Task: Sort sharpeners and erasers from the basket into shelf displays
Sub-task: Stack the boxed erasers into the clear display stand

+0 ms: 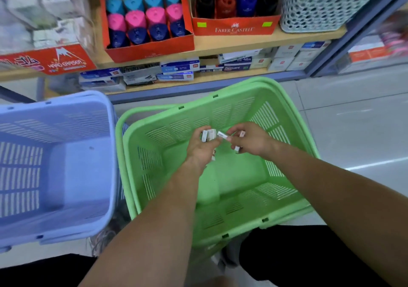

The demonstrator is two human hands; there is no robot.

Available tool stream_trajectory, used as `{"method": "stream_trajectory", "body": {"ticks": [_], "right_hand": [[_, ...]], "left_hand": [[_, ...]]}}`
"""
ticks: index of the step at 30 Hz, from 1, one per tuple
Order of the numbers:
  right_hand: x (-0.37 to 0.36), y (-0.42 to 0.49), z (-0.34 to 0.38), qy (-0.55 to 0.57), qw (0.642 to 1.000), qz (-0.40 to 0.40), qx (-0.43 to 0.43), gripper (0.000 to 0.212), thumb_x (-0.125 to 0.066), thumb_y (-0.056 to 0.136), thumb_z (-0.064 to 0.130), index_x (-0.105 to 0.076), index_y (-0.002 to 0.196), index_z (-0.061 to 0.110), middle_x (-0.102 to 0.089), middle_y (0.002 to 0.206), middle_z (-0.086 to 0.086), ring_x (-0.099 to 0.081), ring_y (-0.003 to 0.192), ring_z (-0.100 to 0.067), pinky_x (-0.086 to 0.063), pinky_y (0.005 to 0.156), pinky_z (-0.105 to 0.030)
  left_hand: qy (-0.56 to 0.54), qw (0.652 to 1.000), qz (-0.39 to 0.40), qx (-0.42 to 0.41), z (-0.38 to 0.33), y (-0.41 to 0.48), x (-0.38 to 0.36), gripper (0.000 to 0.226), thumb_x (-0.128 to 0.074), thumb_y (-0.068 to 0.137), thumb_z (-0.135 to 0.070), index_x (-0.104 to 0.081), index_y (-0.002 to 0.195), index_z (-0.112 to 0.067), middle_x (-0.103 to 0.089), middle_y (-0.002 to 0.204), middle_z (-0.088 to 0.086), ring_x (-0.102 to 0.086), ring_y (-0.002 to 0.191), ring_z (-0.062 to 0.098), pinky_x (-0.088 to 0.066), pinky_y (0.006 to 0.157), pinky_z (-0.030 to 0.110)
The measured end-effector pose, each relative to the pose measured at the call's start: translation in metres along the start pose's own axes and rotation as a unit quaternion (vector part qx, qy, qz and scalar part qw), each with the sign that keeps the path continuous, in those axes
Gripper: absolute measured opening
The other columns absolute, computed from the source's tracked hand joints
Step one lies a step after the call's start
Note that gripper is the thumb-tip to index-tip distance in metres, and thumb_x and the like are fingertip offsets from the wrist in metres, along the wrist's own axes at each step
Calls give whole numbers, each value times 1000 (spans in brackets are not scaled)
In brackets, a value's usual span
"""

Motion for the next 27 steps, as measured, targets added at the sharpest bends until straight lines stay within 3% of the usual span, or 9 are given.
{"method": "stream_trajectory", "body": {"ticks": [3, 8, 11, 13, 16, 18, 21, 25, 27], "right_hand": [[14, -29, 32, 43, 998, -27, 23, 21, -71, 94, 13, -64, 113, 6, -67, 91, -19, -68, 81, -28, -58, 62, -30], [33, -99, 85, 82, 993, -48, 69, 19, -72, 92, 18, -64, 110, 14, -70, 98, -16, -74, 89, -30, -58, 59, -25], [34, -137, 104, 82, 990, -64, 99, 17, -75, 90, 17, -65, 102, 10, -69, 95, -13, -74, 83, -28, -57, 59, -27], [30, -159, 115, 96, 987, -61, 114, 20, -76, 89, 15, -64, 103, 7, -70, 98, -13, -74, 83, -28, -57, 60, -27], [22, -187, 134, 124, 982, -50, 131, 20, -76, 88, 13, -64, 103, 6, -72, 93, -5, -75, 85, -28, -57, 63, -27], [17, -201, 146, 138, 980, -42, 139, 24, -76, 88, 14, -64, 108, 8, -75, 93, -1, -76, 87, -25, -58, 66, -28], [17, -214, 153, 126, 981, -65, 135, 30, -77, 87, 20, -62, 112, 13, -74, 97, -7, -75, 79, -21, -56, 63, -28], [14, -221, 166, 50, 982, -99, 150, 14, -64, 97, 31, -60, 106, 22, -56, 84, 5, -48, 57, -8, -46, 54, -26], [2, -221, 180, 15, 982, -81, 169, 7, -59, 100, 32, -58, 104, 26, -50, 77, 8, -45, 53, -4, -43, 58, -29]], "left_hand": [[-63, 998, 4, -10, -19, -15, -4, 39, -82, 83, -29, -61, 114, -20, -66, 96, 6, -60, 71, 18, -43, 48, 20], [-134, 988, 79, -15, -53, -56, -13, 49, -81, 79, -42, -63, 116, -15, -63, 83, 2, -57, 68, 16, -50, 64, 31], [-139, 977, 157, -33, -78, -88, -16, 58, -83, 72, -44, -63, 119, -16, -66, 93, 5, -58, 79, 18, -50, 69, 33], [-135, 973, 183, -46, -90, -104, -12, 51, -85, 75, -35, -64, 117, -17, -70, 100, 8, -64, 87, 23, -51, 72, 36], [-141, 969, 195, -59, -109, -127, -1, 43, -88, 72, -29, -69, 107, -13, -73, 110, 19, -68, 107, 40, -53, 94, 51], [-114, 974, 184, -71, -125, -141, 12, 46, -87, 73, -32, -69, 108, -9, -76, 97, 14, -71, 96, 36, -56, 85, 43], [-66, 982, 157, -81, -146, -161, 37, 30, -81, 81, -28, -68, 104, -13, -69, 66, -5, -65, 61, 11, -45, 63, 27], [-11, 984, 143, -103, -160, -183, 74, 26, -83, 79, -18, -66, 98, -15, -62, 64, -2, -59, 62, 16, -49, 62, 28], [27, 985, 122, -122, -165, -192, 95, 26, -83, 78, -14, -67, 99, -13, -60, 61, -3, -56, 59, 16, -48, 62, 27]]}}
Point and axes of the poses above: each hand's wrist, its own y-axis towards the middle knuckle, its own x-axis out of the back of the hand, z = x × y, the point moved 8 cm from there along y, towards the middle knuckle
